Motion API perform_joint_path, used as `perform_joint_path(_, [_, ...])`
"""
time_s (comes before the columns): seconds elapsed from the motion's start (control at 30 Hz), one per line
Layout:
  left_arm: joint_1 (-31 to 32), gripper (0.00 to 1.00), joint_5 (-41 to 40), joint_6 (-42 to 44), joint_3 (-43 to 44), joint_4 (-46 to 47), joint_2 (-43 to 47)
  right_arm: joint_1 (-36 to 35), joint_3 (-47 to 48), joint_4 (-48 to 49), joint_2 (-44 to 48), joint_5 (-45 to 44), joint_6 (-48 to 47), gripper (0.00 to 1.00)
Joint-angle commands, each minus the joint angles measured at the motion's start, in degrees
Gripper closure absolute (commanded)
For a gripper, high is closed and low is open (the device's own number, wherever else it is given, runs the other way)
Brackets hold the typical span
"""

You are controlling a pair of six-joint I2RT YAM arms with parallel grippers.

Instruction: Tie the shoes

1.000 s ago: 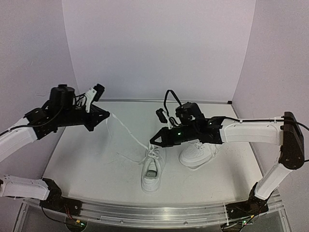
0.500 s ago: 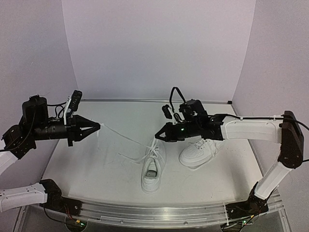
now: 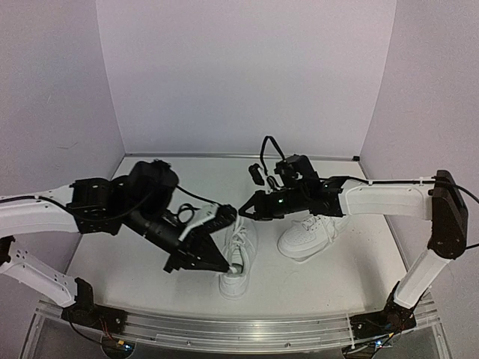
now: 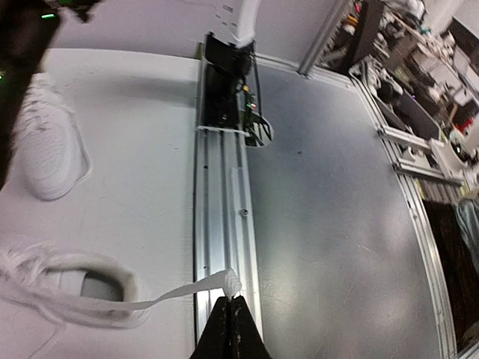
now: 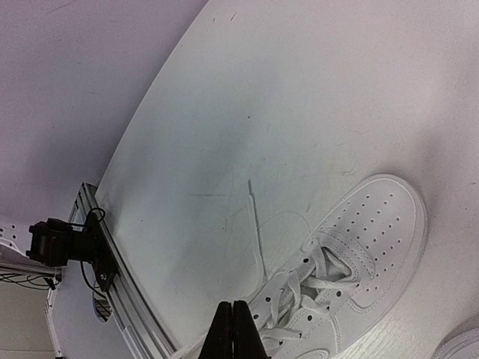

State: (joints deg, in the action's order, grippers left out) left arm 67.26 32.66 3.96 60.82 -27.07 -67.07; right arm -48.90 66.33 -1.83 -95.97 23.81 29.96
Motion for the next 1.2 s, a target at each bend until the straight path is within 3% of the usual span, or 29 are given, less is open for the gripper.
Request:
perform_joint_path(0.0, [8.6, 1.00, -4.3, 9.1, 11.7, -1.1, -11.0, 0.0, 2.5, 0.1, -0.8, 2.1, -1.7, 1.00])
perform_joint_path(0.27, [13.9, 1.00, -3.8, 19.3, 32.5, -7.9, -29.9, 0.0, 2.6, 0.1, -0.8, 4.1, -3.8, 1.00])
perform_joint_path(0.5, [13.9, 0.99, -8.6, 23.1, 36.7, -8.6, -35.8, 0.0, 2.2, 0.2, -0.1, 4.8, -4.5, 1.00])
perform_joint_path(0.57, [13.9, 0.92, -11.2, 22.8, 36.6, -8.2, -36.4, 0.0, 2.1, 0.2, -0.1, 5.0, -4.6, 1.00])
perform_joint_path(0.77, [13.5, 0.58, -17.3, 19.8, 35.6, -6.6, -36.1, 0.0, 1.8, 0.3, -0.2, 5.2, -4.8, 1.00])
perform_joint_path(0.97, [9.6, 0.51, -17.0, 15.1, 28.5, 0.1, -28.7, 0.0, 2.1, 0.3, -0.8, 6.0, -4.8, 1.00])
perform_joint_path(1.17, [2.4, 0.48, -22.1, 5.5, 12.2, 15.4, -13.7, -0.5, 3.7, 0.8, -1.6, 7.4, -3.9, 1.00])
